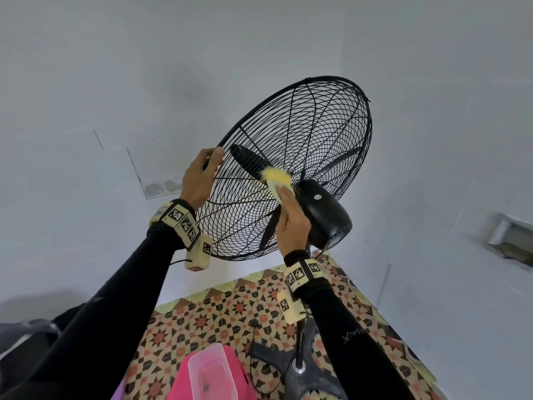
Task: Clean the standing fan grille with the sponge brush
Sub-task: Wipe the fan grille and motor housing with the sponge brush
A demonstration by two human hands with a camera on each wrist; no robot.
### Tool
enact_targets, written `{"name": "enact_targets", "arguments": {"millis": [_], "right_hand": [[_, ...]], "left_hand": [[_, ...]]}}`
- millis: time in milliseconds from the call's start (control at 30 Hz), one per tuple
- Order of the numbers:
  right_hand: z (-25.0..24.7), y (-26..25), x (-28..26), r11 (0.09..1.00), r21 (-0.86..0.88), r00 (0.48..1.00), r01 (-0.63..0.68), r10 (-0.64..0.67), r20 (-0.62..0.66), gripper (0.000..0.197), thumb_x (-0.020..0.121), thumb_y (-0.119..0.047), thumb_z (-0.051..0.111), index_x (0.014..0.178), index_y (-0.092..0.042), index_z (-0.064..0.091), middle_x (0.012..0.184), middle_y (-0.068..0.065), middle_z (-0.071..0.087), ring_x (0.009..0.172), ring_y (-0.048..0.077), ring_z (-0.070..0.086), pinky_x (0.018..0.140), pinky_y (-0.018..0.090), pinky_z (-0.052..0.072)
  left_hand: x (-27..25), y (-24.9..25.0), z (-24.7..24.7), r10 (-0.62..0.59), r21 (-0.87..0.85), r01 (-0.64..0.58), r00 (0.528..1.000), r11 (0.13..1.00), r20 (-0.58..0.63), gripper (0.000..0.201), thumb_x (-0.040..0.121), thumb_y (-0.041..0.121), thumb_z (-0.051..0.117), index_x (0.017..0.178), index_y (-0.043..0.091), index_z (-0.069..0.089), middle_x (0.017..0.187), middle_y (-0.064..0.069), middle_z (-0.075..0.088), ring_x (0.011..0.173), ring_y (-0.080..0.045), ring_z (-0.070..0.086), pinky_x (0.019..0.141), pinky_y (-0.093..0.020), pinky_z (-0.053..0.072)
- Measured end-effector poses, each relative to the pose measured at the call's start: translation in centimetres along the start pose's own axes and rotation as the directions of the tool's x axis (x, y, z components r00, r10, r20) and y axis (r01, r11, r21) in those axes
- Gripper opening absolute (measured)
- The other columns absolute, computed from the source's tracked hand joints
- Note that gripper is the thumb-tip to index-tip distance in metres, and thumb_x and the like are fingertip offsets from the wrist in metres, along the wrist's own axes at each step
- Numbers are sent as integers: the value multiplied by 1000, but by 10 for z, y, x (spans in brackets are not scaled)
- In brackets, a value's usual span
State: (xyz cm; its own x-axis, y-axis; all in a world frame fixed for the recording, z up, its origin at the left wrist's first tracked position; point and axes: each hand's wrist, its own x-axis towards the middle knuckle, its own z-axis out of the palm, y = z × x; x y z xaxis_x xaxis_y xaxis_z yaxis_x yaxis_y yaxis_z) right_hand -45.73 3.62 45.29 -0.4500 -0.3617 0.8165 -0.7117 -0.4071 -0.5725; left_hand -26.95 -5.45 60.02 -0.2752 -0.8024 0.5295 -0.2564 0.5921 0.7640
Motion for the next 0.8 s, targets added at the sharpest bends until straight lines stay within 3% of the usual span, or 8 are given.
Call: {"name": "enact_targets", "arguments": {"millis": [67, 167, 333, 433, 500, 600, 700, 800], "right_hand": [[6, 2, -7, 1000, 21, 996, 18, -20, 84, 53, 101, 1, 46, 146, -25, 54, 153, -8, 49, 136, 15, 53, 94, 45, 59], [-4, 3, -31, 994, 20, 964, 109, -111, 241, 55, 97, 9, 49, 142, -23, 57, 147, -10, 50, 137, 11, 51, 105, 45, 52], [-4, 6, -6, 996, 66, 996, -55, 59, -61, 51, 100, 5, 48, 145, -18, 53, 145, -1, 56, 134, 19, 56, 106, 47, 51], [7, 10, -11, 993, 51, 993, -109, 106, 57, 53, 99, 5, 49, 144, -22, 55, 145, -4, 56, 128, 25, 60, 102, 49, 53], [2, 14, -25, 998, 3, 982, -62, 60, 178, 54, 99, 7, 48, 141, -24, 58, 145, -8, 54, 133, 18, 56, 108, 46, 49], [-14, 15, -21, 1000, 18, 990, -9, 6, 141, 56, 99, 6, 48, 142, -28, 55, 143, -8, 55, 133, 15, 55, 106, 48, 50], [-12, 13, 2, 998, 48, 999, -36, 38, -27, 52, 102, -5, 45, 147, -31, 48, 142, -3, 59, 116, 29, 67, 95, 48, 58], [-3, 9, -5, 992, 37, 990, -122, 119, 70, 53, 101, 0, 46, 145, -28, 53, 139, 3, 62, 90, 25, 71, 83, 32, 61]], "left_hand": [[1, -1, -2, -10, -6, 10, 1000, 1000, 9, 72, 91, 84, 37, 129, 28, 61, 118, 8, 71, 114, -13, 65, 108, -49, 49], [0, -8, -6, -26, -19, 26, 1000, 999, 0, 69, 91, 86, 38, 126, 32, 62, 115, 11, 72, 114, -12, 66, 109, -51, 49], [-4, -3, 0, -1, -6, 1, 1000, 1000, -4, 73, 90, 86, 37, 129, 30, 61, 119, 8, 71, 114, -14, 65, 108, -47, 49], [-3, -3, -3, -16, -12, 16, 1000, 1000, -2, 70, 91, 84, 37, 129, 31, 61, 118, 10, 71, 114, -13, 66, 109, -48, 48], [-3, -7, -6, -22, -19, 22, 1000, 1000, -1, 68, 92, 83, 38, 129, 31, 61, 117, 11, 72, 113, -11, 66, 109, -49, 48], [-5, -7, -4, -14, -17, 14, 1000, 1000, -2, 64, 94, 81, 38, 127, 31, 62, 116, 12, 72, 112, -9, 66, 109, -47, 49], [-6, -1, 0, -6, -14, 5, 1000, 1000, -11, 65, 93, 81, 38, 127, 31, 62, 117, 10, 71, 112, -12, 65, 106, -43, 49], [-5, -2, -1, -22, -28, 21, 1000, 999, -17, 68, 91, 83, 39, 128, 31, 62, 119, 10, 71, 115, -13, 65, 109, -47, 48]]}}
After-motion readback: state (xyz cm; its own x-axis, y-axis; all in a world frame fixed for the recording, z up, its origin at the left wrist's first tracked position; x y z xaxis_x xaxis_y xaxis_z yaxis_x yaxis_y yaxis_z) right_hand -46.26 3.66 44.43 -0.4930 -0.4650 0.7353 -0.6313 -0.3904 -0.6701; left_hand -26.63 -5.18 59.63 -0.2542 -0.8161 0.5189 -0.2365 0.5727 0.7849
